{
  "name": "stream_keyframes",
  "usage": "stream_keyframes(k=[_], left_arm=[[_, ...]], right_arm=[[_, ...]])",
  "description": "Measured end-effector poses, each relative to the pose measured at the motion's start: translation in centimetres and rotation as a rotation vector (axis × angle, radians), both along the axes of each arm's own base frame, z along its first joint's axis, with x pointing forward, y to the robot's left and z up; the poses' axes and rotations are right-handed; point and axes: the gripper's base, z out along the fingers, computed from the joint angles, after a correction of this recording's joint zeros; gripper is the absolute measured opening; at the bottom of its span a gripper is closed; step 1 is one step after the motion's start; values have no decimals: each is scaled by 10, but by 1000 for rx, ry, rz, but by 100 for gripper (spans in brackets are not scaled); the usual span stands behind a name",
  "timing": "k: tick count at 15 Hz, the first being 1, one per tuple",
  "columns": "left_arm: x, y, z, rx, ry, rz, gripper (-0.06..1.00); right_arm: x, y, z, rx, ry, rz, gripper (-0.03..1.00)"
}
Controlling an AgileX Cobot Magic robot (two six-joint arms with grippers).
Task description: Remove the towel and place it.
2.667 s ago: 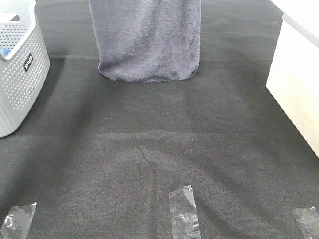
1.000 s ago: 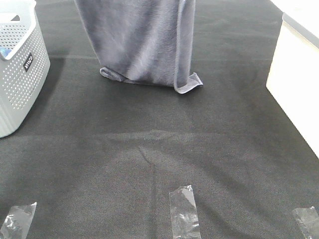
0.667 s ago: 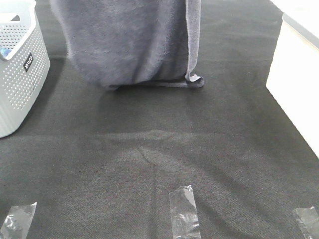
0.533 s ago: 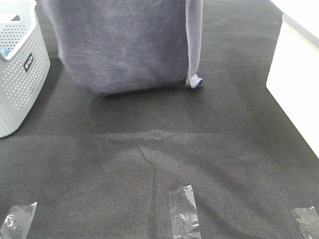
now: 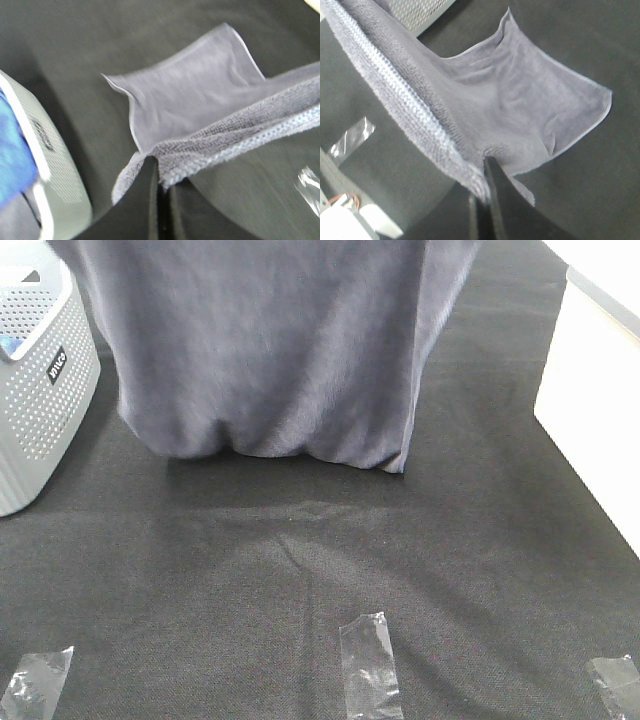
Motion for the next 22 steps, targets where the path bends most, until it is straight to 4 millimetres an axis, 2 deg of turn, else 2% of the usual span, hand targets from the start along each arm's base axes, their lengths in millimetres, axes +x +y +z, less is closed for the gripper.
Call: stream_keyframes(k=[3, 4, 7, 10, 12, 17, 20, 22], left_arm=[[-16, 2, -20, -4, 78, -11, 0], [-16, 2, -20, -4, 78, -11, 0], [-34, 7, -35, -3, 128, -19, 0], [-50, 12, -45, -10, 163, -24, 0], [-57, 12, -47, -26, 170, -34, 0], [-65, 8, -45, -88, 190, -63, 0], [-69, 5, -70, -110, 290, -68, 0], [-80, 2, -88, -97, 352, -87, 0]], right_arm=[[-19, -7, -15, -31, 34, 27, 2], [-19, -7, -15, -31, 34, 27, 2], [-35, -11, -40, -77, 69, 109, 2], [-50, -15, -38, -102, 7, 204, 2], [-67, -20, -29, -108, -65, 253, 2], [-96, -32, -46, -135, -73, 286, 2], [-107, -37, -51, -143, -72, 281, 2], [-114, -40, -63, -150, -38, 278, 2]])
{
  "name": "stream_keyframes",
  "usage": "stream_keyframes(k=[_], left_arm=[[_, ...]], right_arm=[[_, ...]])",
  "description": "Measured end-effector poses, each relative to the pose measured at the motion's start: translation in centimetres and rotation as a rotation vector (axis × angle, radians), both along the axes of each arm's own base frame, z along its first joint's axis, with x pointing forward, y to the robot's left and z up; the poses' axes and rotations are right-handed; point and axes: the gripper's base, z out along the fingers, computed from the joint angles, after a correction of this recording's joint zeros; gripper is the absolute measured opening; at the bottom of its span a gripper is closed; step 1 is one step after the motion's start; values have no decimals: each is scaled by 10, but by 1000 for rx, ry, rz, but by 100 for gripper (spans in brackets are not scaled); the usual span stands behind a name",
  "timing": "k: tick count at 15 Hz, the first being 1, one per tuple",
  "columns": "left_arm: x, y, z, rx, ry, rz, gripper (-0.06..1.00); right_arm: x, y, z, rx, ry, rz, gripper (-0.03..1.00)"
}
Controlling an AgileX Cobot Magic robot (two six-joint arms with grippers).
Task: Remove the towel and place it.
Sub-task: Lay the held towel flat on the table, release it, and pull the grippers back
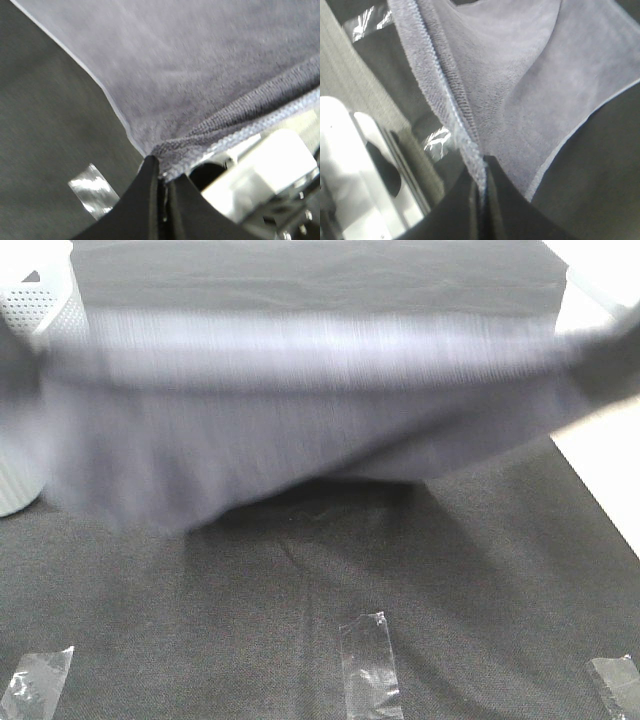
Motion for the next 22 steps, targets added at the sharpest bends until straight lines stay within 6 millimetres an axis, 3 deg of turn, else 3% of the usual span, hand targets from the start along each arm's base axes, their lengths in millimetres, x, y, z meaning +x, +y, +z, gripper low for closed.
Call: stream_keyframes(k=[4, 8, 11, 22], left_arm=[[-33, -1, -25, -10, 77, -20, 0], [-64, 9, -36, -54, 88, -9, 0], [-78, 12, -52, -76, 141, -4, 0], [-53, 1, -97, 31, 348, -21, 0]], right_arm=[[-17, -5, -26, 3, 96, -59, 2], [-41, -10, -45, 51, 165, -102, 2], [-52, -13, -58, 56, 195, -105, 2], [-37, -5, -80, 21, 341, -94, 2]])
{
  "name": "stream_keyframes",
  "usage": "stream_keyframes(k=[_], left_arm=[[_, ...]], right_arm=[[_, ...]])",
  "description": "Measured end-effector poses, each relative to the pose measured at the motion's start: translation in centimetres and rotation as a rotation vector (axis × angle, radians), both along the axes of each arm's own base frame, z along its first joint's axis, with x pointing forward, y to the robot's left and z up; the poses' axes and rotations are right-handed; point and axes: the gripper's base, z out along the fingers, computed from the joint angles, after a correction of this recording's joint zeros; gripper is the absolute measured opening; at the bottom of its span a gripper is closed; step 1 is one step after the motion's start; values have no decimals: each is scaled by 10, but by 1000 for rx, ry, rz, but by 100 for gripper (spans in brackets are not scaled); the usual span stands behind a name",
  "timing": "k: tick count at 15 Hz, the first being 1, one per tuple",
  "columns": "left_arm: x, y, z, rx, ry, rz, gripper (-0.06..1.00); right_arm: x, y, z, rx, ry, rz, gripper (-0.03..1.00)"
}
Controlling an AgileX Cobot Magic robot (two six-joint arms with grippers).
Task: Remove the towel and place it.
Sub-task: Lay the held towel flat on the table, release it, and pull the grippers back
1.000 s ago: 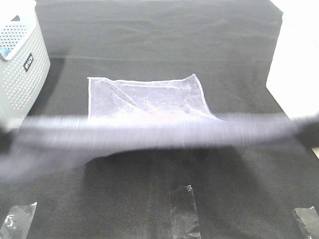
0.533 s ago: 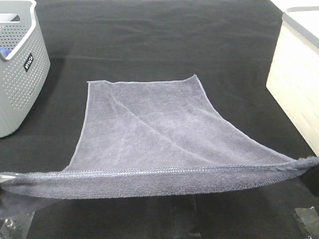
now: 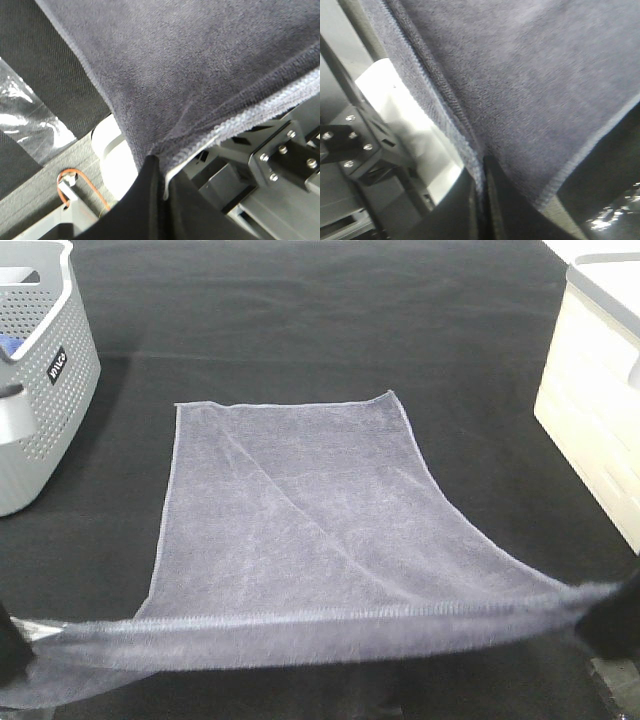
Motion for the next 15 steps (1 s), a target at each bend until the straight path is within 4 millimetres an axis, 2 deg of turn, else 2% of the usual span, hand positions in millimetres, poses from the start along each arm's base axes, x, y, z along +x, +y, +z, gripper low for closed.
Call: stream_keyframes(k=[2, 4, 8, 15], left_arm=[[-5, -1, -7, 12, 30, -18, 0], [-17, -9, -17, 15, 84, -61, 0], [-26, -23, -33, 61, 168, -120, 0], [-17, -33, -60, 119, 296, -113, 0]], right_arm=[[-8, -1, -20, 2, 89, -7, 2], [-18, -4, -40, -22, 172, -13, 2], [-20, -6, -45, -44, 195, -24, 2], [-2, -2, -67, -136, 389, -107, 2]])
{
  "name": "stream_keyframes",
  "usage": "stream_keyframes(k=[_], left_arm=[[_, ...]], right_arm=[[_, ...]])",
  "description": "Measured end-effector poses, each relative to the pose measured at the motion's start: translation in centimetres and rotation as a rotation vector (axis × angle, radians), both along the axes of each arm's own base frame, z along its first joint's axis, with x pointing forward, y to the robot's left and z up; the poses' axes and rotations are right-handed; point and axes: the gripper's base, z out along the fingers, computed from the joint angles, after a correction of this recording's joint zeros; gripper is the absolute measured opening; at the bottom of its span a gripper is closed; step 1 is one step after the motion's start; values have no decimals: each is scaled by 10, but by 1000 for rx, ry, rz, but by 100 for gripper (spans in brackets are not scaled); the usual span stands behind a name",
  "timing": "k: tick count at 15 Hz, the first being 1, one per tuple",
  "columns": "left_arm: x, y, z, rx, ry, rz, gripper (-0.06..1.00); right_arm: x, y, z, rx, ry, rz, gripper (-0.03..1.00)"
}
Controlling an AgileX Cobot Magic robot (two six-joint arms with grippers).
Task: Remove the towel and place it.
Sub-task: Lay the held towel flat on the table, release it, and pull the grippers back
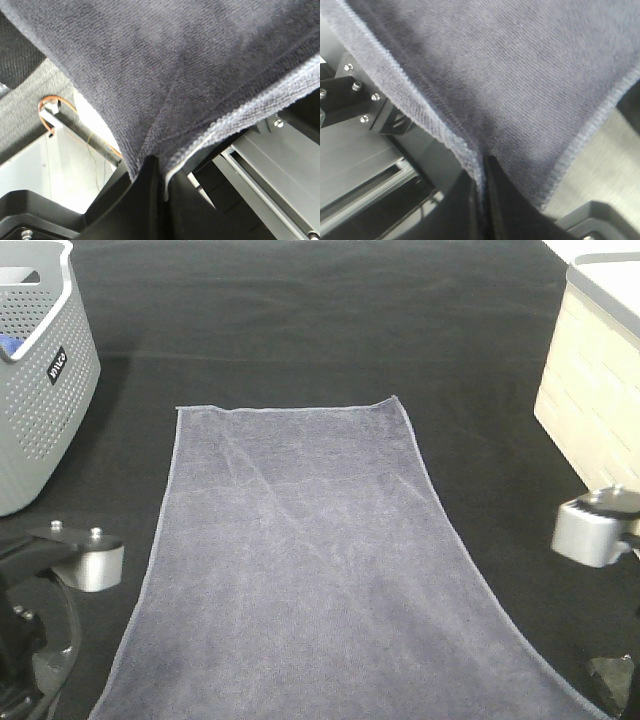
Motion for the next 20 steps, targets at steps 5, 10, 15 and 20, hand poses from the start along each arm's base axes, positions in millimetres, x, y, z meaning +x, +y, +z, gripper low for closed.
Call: stream_keyframes(k=[5, 10, 15, 20], left_arm=[[13, -9, -9, 27, 39, -5, 0], [22, -16, -28, 80, 124, -9, 0], [39, -27, -47, 121, 179, -17, 0], [48, -49, -68, 120, 231, -64, 0]], right_arm=[[13, 4, -23, -96, 189, -96, 2], [20, 8, -38, -124, 286, -105, 2], [43, 16, -45, -145, 338, -97, 2], [49, 20, -73, -179, 476, -80, 2]])
